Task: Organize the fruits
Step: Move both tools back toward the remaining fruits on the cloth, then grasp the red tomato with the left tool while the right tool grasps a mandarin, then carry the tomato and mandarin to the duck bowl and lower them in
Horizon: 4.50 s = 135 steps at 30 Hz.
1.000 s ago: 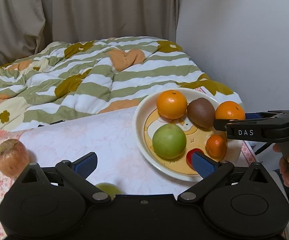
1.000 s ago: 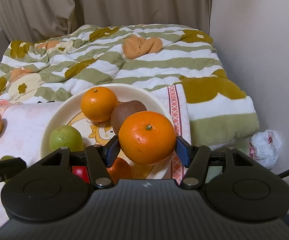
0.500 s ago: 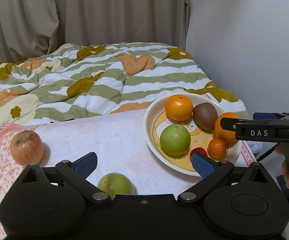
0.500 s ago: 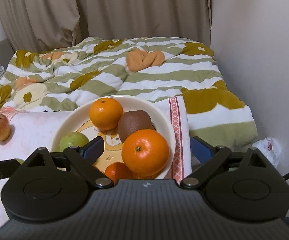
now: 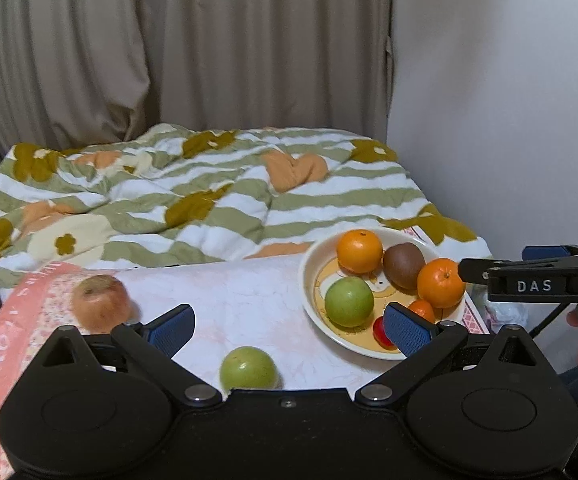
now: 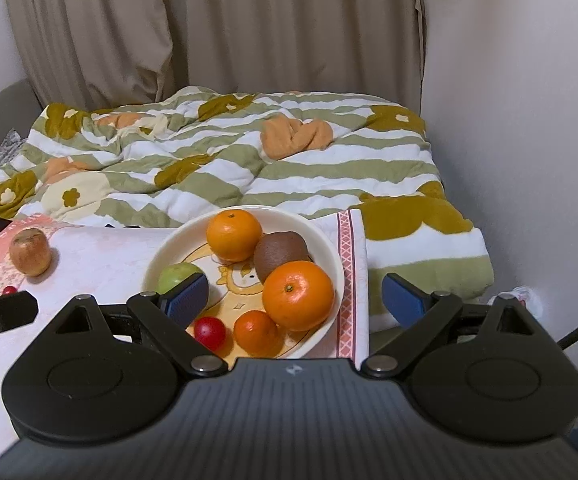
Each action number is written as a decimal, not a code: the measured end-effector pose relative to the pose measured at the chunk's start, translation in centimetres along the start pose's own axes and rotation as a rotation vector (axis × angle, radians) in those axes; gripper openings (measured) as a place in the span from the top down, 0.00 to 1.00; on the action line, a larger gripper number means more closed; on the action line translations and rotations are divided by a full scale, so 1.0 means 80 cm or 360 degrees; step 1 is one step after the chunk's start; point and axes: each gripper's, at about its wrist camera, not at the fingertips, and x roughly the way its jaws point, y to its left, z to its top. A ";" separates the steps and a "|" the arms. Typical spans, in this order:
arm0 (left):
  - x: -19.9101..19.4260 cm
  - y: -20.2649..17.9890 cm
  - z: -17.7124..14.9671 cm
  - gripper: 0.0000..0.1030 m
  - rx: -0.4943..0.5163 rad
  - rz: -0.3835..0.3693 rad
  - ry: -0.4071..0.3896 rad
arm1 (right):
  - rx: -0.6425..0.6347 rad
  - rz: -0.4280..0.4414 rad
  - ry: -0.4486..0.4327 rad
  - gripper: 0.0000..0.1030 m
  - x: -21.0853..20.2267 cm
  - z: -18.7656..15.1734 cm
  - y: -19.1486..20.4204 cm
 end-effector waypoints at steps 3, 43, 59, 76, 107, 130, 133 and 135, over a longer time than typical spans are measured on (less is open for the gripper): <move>-0.015 0.006 -0.001 0.01 0.0007 0.0069 -0.0009 | -0.0005 0.0035 0.0006 0.00 -0.014 -0.001 0.006; -0.023 0.294 -0.048 0.01 0.0271 -0.0135 0.0060 | 0.0274 -0.0276 0.0121 0.00 -0.066 -0.083 0.276; 0.108 0.291 -0.064 0.25 0.0364 -0.0296 0.0338 | 0.0349 -0.0322 0.0354 0.00 0.022 -0.117 0.297; 0.141 0.275 -0.075 0.67 0.0434 -0.0345 0.0387 | 0.0380 -0.0315 0.0445 0.22 0.065 -0.119 0.293; 0.031 0.275 -0.062 0.67 0.0296 -0.0364 0.0189 | 0.0211 -0.0217 0.0233 0.51 -0.012 -0.082 0.322; -0.049 0.109 -0.023 0.68 0.0066 -0.0224 0.0012 | 0.0030 0.0044 0.0070 0.50 -0.099 -0.042 0.176; -0.048 0.081 -0.016 0.68 0.0026 -0.0204 -0.0004 | -0.0024 0.0081 0.0070 0.51 -0.098 -0.035 0.146; -0.044 0.062 -0.012 0.68 0.0012 -0.0185 -0.0013 | -0.0073 0.0093 0.0074 0.51 -0.095 -0.030 0.129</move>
